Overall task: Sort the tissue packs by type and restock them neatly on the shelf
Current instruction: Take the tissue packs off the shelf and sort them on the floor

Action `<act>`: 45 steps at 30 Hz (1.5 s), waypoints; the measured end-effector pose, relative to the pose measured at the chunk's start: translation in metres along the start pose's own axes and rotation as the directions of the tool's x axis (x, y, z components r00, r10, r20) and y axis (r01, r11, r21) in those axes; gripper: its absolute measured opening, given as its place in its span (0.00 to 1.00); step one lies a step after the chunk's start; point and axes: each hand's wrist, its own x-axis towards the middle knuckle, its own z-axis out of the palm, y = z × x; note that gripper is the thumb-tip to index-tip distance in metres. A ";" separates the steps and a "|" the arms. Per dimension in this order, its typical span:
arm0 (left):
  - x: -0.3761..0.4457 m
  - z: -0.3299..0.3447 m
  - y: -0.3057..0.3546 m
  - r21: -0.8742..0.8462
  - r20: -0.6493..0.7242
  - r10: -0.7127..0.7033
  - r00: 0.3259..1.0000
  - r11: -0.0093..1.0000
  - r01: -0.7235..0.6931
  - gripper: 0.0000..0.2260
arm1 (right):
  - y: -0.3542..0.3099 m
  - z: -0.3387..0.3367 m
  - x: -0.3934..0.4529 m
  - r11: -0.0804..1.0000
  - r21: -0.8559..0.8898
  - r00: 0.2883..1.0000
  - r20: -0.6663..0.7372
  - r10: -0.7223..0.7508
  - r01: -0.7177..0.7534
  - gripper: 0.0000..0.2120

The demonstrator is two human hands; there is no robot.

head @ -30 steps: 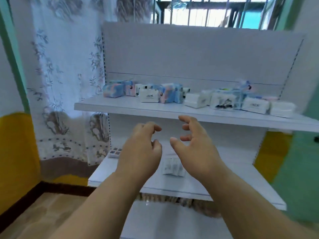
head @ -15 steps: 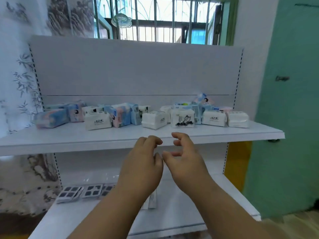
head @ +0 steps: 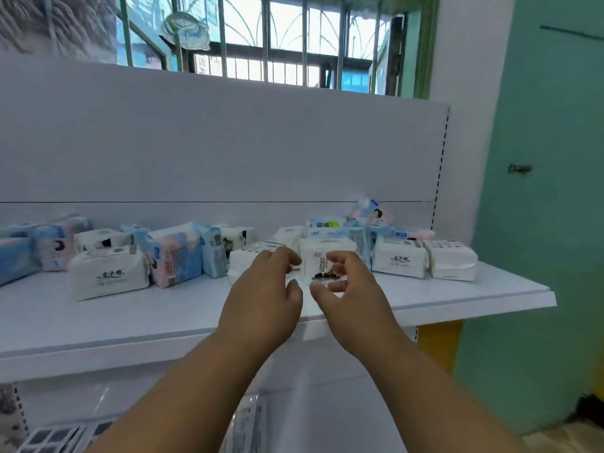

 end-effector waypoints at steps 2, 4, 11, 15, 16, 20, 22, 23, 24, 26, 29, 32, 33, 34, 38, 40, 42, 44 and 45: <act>0.020 0.014 0.002 0.014 0.008 -0.017 1.000 1.000 0.017 0.15 | 0.012 -0.002 0.030 1.000 -0.003 1.000 0.003 -0.019 0.019 0.21; 0.042 0.030 0.004 0.038 0.024 -0.031 0.999 0.999 0.030 0.15 | 0.024 -0.006 0.061 0.999 -0.023 0.999 0.008 -0.043 0.043 0.20; 0.138 0.086 0.019 0.168 0.026 0.070 0.997 0.983 -0.074 0.14 | 0.070 -0.035 0.167 0.962 -0.273 1.000 -0.008 -0.025 0.022 0.20; 0.189 0.115 0.017 0.297 0.114 -0.023 0.993 0.955 -0.012 0.18 | 0.088 -0.032 0.201 0.837 -0.544 0.982 0.179 0.060 0.048 0.20; 0.196 0.121 0.015 0.331 0.171 -0.072 0.983 0.943 0.011 0.20 | 0.092 -0.028 0.205 0.831 -0.553 0.981 0.183 0.059 0.053 0.21; 0.217 0.141 0.015 0.456 0.271 -0.179 0.946 0.889 0.038 0.21 | 0.099 -0.018 0.211 0.850 -0.525 0.995 0.102 0.007 0.048 0.19; 0.224 0.146 0.018 0.562 0.248 -0.202 0.947 0.827 0.030 0.19 | 0.099 -0.019 0.213 0.866 -0.499 0.999 0.052 -0.016 0.040 0.19; 0.226 0.147 0.019 0.613 0.239 -0.198 0.951 0.790 0.011 0.18 | 0.099 -0.020 0.215 0.872 -0.488 0.999 0.035 -0.017 0.032 0.19; 0.227 0.148 0.019 0.652 0.234 -0.182 0.955 0.758 -0.015 0.17 | 0.100 -0.022 0.217 0.877 -0.479 1.000 0.023 -0.011 0.021 0.18; 0.227 0.148 0.018 0.679 0.207 -0.125 0.970 0.733 -0.051 0.15 | 0.103 -0.026 0.220 0.893 -0.451 1.000 -0.009 -0.012 0.007 0.17; 0.221 0.135 0.016 0.567 0.017 -0.052 0.998 0.823 0.033 0.13 | 0.104 -0.036 0.216 0.953 -0.302 0.985 -0.160 -0.071 0.019 0.13; 0.213 0.114 0.016 0.204 -0.326 -0.084 0.942 0.966 0.157 0.12 | 0.092 -0.048 0.207 0.993 -0.035 0.938 -0.327 -0.116 0.110 0.11; 0.208 0.106 0.018 0.058 -0.394 -0.137 0.909 0.983 0.173 0.11 | 0.085 -0.051 0.202 0.988 0.056 0.924 -0.364 -0.114 0.143 0.10; 0.202 0.097 0.019 -0.080 -0.433 -0.203 0.878 0.979 0.187 0.09 | 0.077 -0.053 0.194 0.976 0.136 0.914 -0.392 -0.103 0.168 0.10; 0.161 0.061 0.023 -0.460 -0.408 -0.394 0.823 0.868 0.187 0.03 | 0.042 -0.055 0.160 0.868 0.462 0.918 -0.397 0.020 0.181 0.11; 0.136 0.043 0.019 -0.534 -0.383 -0.435 0.815 0.824 0.188 0.03 | 0.027 -0.049 0.141 0.824 0.544 0.924 -0.376 0.068 0.161 0.12; 0.110 0.023 0.011 -0.595 -0.341 -0.496 0.799 0.772 0.225 0.04 | 0.013 -0.040 0.119 0.801 0.585 0.935 -0.340 0.100 0.127 0.12; 0.083 -0.001 0.001 -0.634 -0.296 -0.549 0.781 0.725 0.269 0.05 | 0.001 -0.028 0.100 0.786 0.611 0.945 -0.303 0.121 0.095 0.11; 0.069 -0.013 -0.004 -0.629 -0.290 -0.563 0.774 0.721 0.289 0.05 | -0.005 -0.022 0.092 0.780 0.621 0.949 -0.288 0.126 0.085 0.10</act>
